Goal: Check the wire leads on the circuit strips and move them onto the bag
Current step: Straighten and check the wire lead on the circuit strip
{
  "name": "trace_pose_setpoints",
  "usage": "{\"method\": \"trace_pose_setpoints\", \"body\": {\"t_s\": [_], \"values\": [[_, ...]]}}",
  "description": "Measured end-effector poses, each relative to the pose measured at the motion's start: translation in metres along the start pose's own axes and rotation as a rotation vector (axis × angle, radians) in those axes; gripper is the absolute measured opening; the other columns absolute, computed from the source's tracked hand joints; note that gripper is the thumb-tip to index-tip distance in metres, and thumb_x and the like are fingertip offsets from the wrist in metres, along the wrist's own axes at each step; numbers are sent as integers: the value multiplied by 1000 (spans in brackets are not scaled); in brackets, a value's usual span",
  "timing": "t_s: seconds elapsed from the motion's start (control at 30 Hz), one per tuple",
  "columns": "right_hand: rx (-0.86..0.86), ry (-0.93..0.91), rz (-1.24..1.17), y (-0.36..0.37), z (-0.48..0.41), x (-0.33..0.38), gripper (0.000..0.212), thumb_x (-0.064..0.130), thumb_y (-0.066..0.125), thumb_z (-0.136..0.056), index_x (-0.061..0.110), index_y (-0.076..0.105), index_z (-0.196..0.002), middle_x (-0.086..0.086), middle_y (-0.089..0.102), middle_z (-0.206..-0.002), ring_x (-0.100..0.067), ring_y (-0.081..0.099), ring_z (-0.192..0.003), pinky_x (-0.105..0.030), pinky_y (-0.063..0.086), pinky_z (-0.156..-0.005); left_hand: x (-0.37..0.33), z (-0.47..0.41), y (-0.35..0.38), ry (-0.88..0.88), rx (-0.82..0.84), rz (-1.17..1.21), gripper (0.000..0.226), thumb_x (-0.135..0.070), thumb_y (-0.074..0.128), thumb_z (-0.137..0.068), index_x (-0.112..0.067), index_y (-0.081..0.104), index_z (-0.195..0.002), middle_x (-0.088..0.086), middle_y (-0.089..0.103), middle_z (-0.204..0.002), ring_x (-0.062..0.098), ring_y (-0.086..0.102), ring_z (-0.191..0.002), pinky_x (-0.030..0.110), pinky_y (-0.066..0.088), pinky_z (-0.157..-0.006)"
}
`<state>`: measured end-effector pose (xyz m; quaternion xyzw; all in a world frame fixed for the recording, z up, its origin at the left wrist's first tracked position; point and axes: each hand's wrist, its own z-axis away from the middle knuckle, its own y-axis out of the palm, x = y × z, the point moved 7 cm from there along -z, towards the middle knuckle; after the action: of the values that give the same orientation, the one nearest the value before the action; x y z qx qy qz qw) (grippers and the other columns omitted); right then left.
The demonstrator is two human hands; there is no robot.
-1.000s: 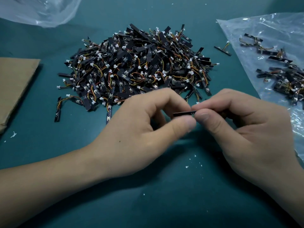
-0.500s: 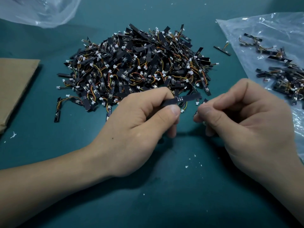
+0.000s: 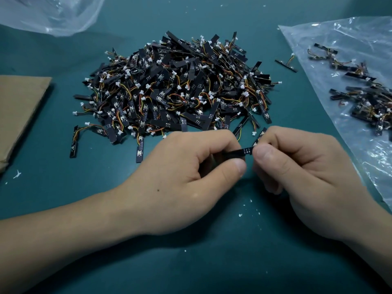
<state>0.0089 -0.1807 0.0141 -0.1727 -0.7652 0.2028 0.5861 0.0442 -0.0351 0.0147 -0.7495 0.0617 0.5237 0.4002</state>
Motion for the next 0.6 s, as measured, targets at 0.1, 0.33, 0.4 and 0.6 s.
{"method": "trace_pose_setpoints", "body": {"t_s": [0.1, 0.33, 0.4, 0.6], "values": [[39, -33, -14, 2, 0, 4, 31, 40, 50, -99, 35, 54, -70, 0, 54, -58, -21, 51, -54, -36, 41, -53, -1, -1, -1, 25, -4, 36, 18, -30, 56, -97, -22, 63, -82, -1, 59, -63, 17, 54, -57, 31, 43, -54], [74, -45, -22, 3, 1, 6, 29, 36, 52, -97, 31, 63, -70, -1, 55, -56, -19, 53, -52, -31, 42, -51, -1, 0, 0, 52, 0, -12, 21, -32, 60, -96, -23, 66, -78, -4, 59, -61, 14, 55, -57, 18, 39, -54], [74, -53, -10, 4, 1, 6, 30, 34, 52, -98, 28, 64, -71, 1, 57, -55, -17, 54, -51, -30, 43, -50, -1, 0, -1, 49, -6, 1, 22, -32, 61, -95, -23, 65, -75, -9, 56, -58, 8, 51, -53, 13, 35, -53], [5, -57, -12, -1, 2, 8, 31, 33, 51, -98, 26, 66, -72, 7, 59, -57, -16, 57, -51, -25, 42, -49, 1, -1, 0, 23, -18, 115, 21, -36, 64, -94, -23, 67, -78, -10, 50, -54, 4, 43, -48, 15, 33, -49]]}}
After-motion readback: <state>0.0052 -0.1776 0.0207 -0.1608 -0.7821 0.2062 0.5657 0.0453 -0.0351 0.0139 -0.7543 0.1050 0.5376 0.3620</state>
